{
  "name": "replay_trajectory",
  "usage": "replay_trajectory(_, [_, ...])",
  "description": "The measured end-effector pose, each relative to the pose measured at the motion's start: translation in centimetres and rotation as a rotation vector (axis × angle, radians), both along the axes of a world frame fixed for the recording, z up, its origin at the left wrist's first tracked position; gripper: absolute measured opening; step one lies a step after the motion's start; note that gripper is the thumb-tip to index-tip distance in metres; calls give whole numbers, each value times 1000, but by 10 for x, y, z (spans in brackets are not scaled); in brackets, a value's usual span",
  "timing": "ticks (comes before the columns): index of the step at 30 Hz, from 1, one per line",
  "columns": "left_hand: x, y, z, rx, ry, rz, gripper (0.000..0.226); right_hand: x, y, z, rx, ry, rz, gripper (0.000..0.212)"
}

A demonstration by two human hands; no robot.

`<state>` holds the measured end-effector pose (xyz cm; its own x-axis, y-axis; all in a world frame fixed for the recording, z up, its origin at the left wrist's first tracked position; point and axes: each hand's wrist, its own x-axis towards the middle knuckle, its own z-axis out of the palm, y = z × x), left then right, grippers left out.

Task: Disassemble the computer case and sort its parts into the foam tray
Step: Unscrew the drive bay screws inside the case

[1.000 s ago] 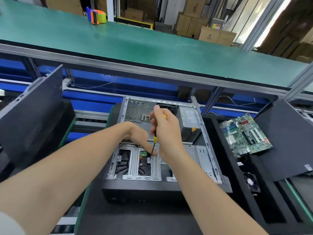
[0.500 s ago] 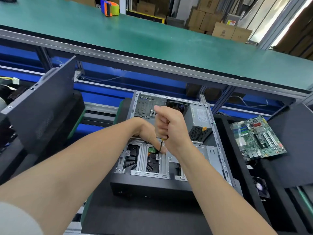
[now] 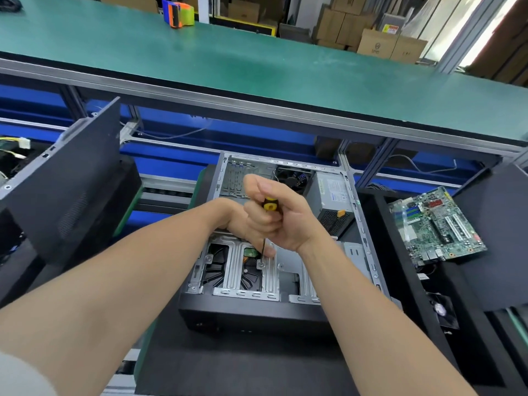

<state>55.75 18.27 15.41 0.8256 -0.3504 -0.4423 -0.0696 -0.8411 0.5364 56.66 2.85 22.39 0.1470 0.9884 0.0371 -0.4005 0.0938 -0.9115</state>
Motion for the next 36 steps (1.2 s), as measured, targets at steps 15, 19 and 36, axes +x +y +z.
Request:
replay_trajectory(15, [-1,-10,5,-23,181,51,113,-46,4,0,-224,-202,-1310,28])
replay_trajectory(19, [4,-9,0,-31,181,-6,140,-47,10,2,-277,-185,-1237,25])
replay_trajectory(36, [0,-3,2,-108,206,39,36,-3,-5,6,-75,-101,-134,49])
